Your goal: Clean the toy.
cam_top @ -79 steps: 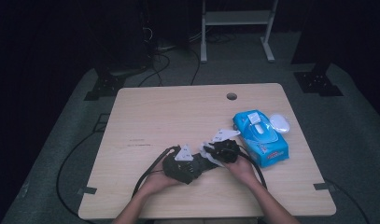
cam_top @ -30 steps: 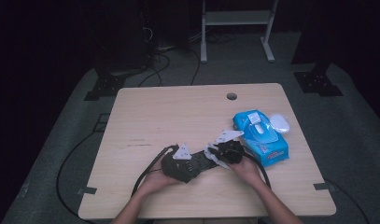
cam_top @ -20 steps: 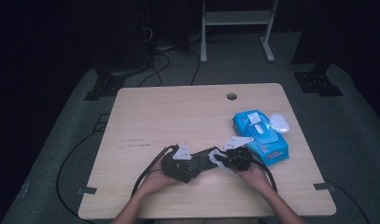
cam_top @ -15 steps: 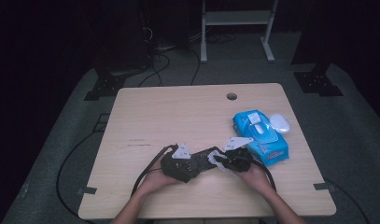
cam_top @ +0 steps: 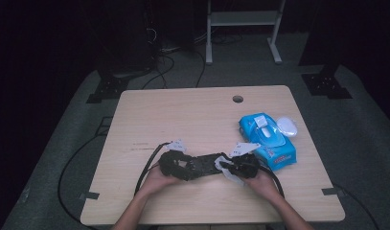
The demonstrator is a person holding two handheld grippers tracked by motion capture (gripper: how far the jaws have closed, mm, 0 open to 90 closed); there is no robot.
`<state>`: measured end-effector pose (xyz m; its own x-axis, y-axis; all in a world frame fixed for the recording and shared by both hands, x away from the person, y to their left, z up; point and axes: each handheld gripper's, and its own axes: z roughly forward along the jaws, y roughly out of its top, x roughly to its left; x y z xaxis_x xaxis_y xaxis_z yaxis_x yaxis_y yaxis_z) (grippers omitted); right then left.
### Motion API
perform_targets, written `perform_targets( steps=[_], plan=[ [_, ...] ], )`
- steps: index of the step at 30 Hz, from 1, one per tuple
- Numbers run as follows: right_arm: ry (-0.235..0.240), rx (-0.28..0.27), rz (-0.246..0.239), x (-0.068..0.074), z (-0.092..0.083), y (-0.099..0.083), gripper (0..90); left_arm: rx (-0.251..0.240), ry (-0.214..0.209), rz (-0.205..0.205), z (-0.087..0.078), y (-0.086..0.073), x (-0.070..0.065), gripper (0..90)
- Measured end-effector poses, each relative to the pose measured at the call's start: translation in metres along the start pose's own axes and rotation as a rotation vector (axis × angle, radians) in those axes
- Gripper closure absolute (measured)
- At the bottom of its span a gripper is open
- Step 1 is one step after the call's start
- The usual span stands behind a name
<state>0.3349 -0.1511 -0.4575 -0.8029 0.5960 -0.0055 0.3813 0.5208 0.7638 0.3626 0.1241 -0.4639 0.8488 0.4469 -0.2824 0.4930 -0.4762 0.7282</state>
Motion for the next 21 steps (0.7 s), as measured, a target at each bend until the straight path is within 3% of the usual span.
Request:
perform_targets(
  steps=[2, 5, 8, 11, 21],
  plan=[
    [0.005, 0.005, -0.003, -0.0005, -0.0003, 0.0003, 80.4, 0.001, -0.014, -0.01, -0.0007, -0.0001, 0.0008, 16.3],
    [0.02, 0.016, 0.001, -0.0009, -0.001, 0.0024, 80.4, 0.033, 0.004, 0.017, 0.0014, 0.0, -0.0009, 16.4],
    [0.07, 0.0, 0.033, -0.0024, -0.003, 0.0048, 80.3, 0.068, 0.022, 0.036, 0.0051, -0.0015, -0.0028, 16.4],
    [0.089, 0.018, 0.037, -0.0042, -0.0031, 0.0066, 80.1, 0.055, 0.019, 0.036, 0.0042, -0.0008, -0.0026, 16.4],
    [0.087, 0.021, 0.033, -0.0033, -0.0022, 0.0002, 80.0, 0.032, -0.047, -0.038, -0.0036, -0.0002, 0.0041, 15.2]
  ],
)
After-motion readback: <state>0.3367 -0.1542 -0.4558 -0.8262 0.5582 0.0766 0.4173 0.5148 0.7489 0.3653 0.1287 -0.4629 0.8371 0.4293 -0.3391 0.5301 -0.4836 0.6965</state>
